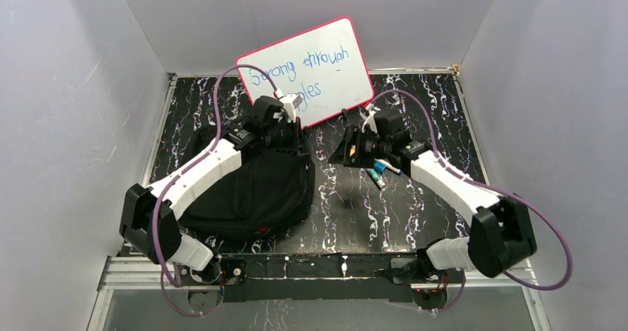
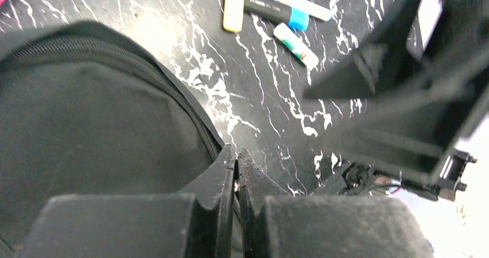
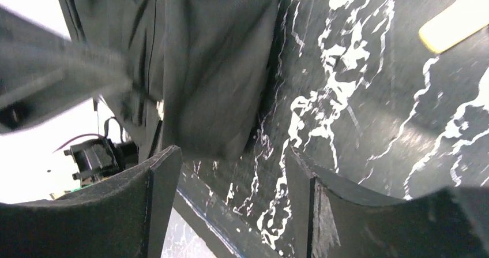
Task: Pack the student bag
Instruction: Zip the student bag at the center of the board.
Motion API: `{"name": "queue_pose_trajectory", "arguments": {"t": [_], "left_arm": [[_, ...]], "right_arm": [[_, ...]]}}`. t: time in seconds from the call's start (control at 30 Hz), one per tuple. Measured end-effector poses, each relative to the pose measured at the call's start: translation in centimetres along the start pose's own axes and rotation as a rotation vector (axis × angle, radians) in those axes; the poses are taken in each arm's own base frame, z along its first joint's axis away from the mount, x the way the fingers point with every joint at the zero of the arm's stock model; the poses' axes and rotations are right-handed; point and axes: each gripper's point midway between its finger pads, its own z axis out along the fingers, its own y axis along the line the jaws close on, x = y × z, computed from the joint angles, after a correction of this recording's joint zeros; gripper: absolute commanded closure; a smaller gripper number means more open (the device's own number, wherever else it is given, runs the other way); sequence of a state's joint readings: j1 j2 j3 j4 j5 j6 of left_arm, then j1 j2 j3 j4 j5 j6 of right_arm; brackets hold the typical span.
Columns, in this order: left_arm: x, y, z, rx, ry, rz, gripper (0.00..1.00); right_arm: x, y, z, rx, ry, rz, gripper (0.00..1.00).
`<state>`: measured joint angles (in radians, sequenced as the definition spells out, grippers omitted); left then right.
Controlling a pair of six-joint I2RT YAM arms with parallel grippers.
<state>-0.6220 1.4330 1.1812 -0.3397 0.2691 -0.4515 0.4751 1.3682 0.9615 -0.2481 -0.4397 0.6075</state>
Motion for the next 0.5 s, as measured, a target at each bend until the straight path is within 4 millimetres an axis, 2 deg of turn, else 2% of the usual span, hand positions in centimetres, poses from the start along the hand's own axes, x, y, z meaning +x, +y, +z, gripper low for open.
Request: {"name": "queue_pose_trajectory", "arguments": {"t": [0.1, 0.27, 0.4, 0.5], "left_arm": [[-1.4, 0.9, 0.7, -0.006, -0.012, -0.007, 1.0], [-2.8, 1.7, 1.7, -0.01, -0.011, -0.004, 1.0], [-3.5, 1.8, 2.0, -0.004, -0.018, 0.006, 1.0], [-3.7, 1.8, 2.0, 0.002, -0.019, 0.009, 1.0]], "right_arm": [[2.0, 1.3, -0.1, 0.012, -0.017, 0.001, 0.25], [4.8, 3.9, 1.3, 0.017, -0.009, 0.002, 0.26], [6.0, 5.6, 2.0, 0.017, -0.023, 0.011, 0.27], [6.2, 5.3, 2.4, 0.039, -0.051, 0.042, 0.27]]}}
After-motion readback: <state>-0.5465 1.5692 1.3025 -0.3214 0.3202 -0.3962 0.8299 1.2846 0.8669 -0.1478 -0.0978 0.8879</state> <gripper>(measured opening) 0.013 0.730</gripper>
